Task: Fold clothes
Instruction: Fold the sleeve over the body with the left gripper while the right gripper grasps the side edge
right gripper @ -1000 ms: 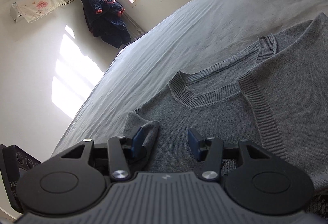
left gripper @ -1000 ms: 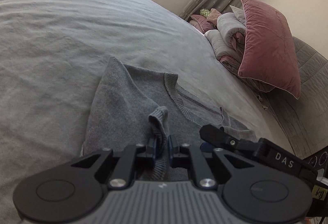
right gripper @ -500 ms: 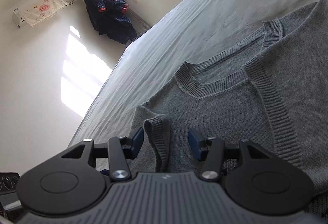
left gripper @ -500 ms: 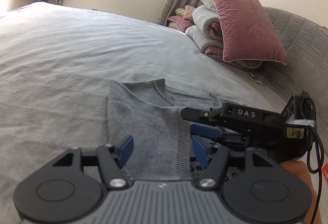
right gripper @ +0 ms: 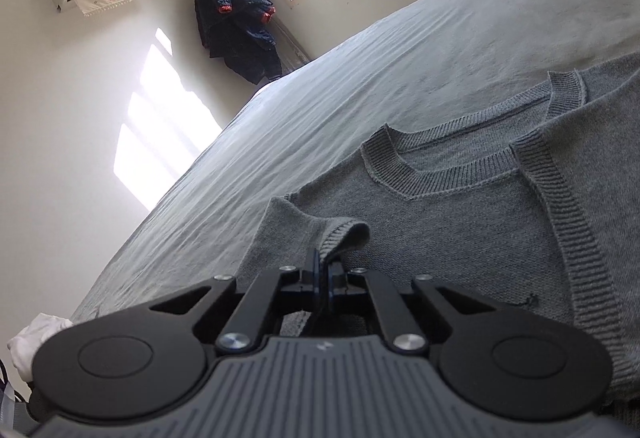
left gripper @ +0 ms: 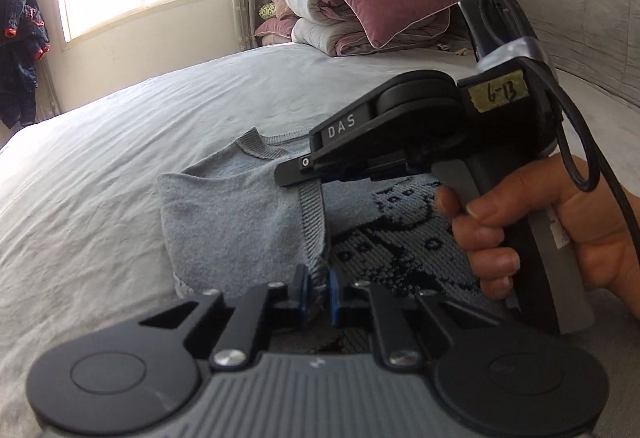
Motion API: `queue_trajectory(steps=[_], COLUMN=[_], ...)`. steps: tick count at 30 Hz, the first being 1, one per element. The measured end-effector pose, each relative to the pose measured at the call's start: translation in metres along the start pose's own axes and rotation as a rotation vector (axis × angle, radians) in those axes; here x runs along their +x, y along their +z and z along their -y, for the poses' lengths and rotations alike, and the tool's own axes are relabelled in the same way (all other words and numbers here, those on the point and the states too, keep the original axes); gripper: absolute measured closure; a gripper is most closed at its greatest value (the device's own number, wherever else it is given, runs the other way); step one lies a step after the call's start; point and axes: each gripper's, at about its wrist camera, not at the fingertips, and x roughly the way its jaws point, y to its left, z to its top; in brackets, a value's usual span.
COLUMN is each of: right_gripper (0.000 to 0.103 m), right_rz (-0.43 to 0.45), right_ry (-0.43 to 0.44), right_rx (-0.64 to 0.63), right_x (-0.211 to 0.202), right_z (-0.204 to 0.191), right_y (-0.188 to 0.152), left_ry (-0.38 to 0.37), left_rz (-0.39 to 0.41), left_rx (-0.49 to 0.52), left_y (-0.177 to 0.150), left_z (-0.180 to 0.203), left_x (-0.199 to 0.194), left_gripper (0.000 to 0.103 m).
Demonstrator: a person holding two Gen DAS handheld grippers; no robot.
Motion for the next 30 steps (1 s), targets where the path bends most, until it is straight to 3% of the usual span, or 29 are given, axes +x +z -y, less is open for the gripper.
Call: queue_trajectory(steps=[6, 13, 18, 24, 26, 30], right_gripper=[0.098, 0.098, 0.098, 0.098, 0.098, 0.098], right_rz=[0.075, 0.131, 0.104, 0.057, 0.063, 0.061], right_ry=[0.043, 0.05, -0.022, -0.113, -0.116, -0.139], right_rx=[0.043, 0.166, 0.214, 0.159, 0.15, 0.151], right_x=[-0.013, -0.019, -0.019, -0.01, -0.011, -0.01], right_z=[0.005, 0.027, 0.041, 0.037, 0.034, 0.036], right_y=[0.011, 0.021, 0.019, 0.012, 0.011, 0.01], left_ry=[-0.044, -0.121, -0.198, -0.19, -0.202, -0.231], left_rz=[0.029, 0.024, 0.047, 0.019, 0.009, -0.007], left_rx=[-0.076, -0.15, -0.264, -0.417, -0.407, -0.385], left_y=[0.021, 0.023, 0.025, 0.025, 0.021, 0.013], left_z=[0.009, 0.013, -0.009, -0.041, -0.036, -0.022], left_x=[0.006, 0.021, 0.023, 0.043, 0.042, 0.03], left_gripper=[0.094, 0.093, 0.075, 0.073, 0.073, 0.061])
